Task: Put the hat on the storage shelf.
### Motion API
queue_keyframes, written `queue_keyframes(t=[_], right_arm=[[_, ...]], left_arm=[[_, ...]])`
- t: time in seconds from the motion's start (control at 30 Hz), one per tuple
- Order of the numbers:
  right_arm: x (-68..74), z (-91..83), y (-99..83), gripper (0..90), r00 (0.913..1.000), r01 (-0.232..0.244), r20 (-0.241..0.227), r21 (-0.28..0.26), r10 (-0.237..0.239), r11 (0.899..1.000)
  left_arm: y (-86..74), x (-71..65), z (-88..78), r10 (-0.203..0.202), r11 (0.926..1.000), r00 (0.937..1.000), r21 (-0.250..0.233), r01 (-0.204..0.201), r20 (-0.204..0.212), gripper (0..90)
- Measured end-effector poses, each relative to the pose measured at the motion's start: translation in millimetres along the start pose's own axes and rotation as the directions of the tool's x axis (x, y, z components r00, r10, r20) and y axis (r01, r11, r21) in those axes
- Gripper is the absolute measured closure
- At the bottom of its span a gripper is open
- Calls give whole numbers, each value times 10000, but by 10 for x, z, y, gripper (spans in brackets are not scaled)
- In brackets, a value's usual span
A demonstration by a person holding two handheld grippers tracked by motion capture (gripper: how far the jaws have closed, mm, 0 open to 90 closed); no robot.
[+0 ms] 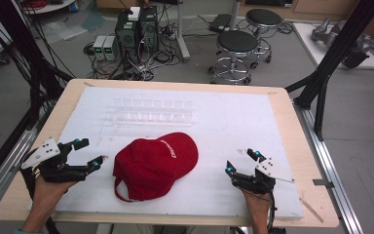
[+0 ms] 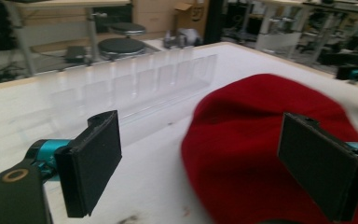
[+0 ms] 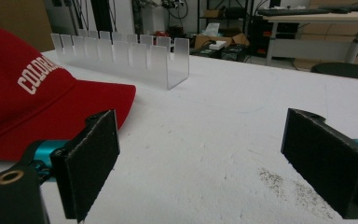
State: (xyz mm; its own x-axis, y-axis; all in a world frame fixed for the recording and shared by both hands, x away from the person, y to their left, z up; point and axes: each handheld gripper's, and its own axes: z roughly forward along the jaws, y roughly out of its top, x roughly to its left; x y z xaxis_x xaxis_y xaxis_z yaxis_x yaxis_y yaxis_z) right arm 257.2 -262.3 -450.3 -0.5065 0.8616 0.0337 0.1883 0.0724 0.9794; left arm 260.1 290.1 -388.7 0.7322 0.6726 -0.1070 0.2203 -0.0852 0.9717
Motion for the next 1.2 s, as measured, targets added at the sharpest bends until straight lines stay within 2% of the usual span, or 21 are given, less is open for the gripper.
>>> queue_keyframes(t=[0.07, 0.3, 0.47, 0.63, 0.87, 1.1, 1.2], right_arm=[[1, 4, 0, 103, 10000, 52, 11, -33, -52, 10000], [10, 3, 0, 103, 10000, 9, 2, 26, -9, 10000], [10, 3, 0, 103, 10000, 75, -10, 24, -75, 10000], [13, 5, 1, 103, 9999, 97, -38, 24, -97, 9999], [14, 7, 1, 103, 10000, 92, -38, 41, -92, 9999], [18, 6, 1, 103, 10000, 66, -28, 52, -66, 10000], [20, 6, 1, 103, 10000, 87, -12, 61, -87, 9999]], left_arm=[[39, -55, 39, 23, 9999, 9995, 126, -27, 314, 139], [120, -255, 183, 14, 9973, 9959, 730, -80, 901, 139], [145, -399, 287, 189, 9919, 9964, 1238, -292, 831, 139], [120, -505, 433, 142, 9811, 9959, 1910, -311, 894, 139], [81, -595, 569, 214, 9734, 9960, 2255, -407, 872, 139], [27, -648, 615, 382, 9681, 9961, 2439, -566, 792, 139], [-8, -672, 654, 512, 9639, 9973, 2588, -633, 531, 139]])
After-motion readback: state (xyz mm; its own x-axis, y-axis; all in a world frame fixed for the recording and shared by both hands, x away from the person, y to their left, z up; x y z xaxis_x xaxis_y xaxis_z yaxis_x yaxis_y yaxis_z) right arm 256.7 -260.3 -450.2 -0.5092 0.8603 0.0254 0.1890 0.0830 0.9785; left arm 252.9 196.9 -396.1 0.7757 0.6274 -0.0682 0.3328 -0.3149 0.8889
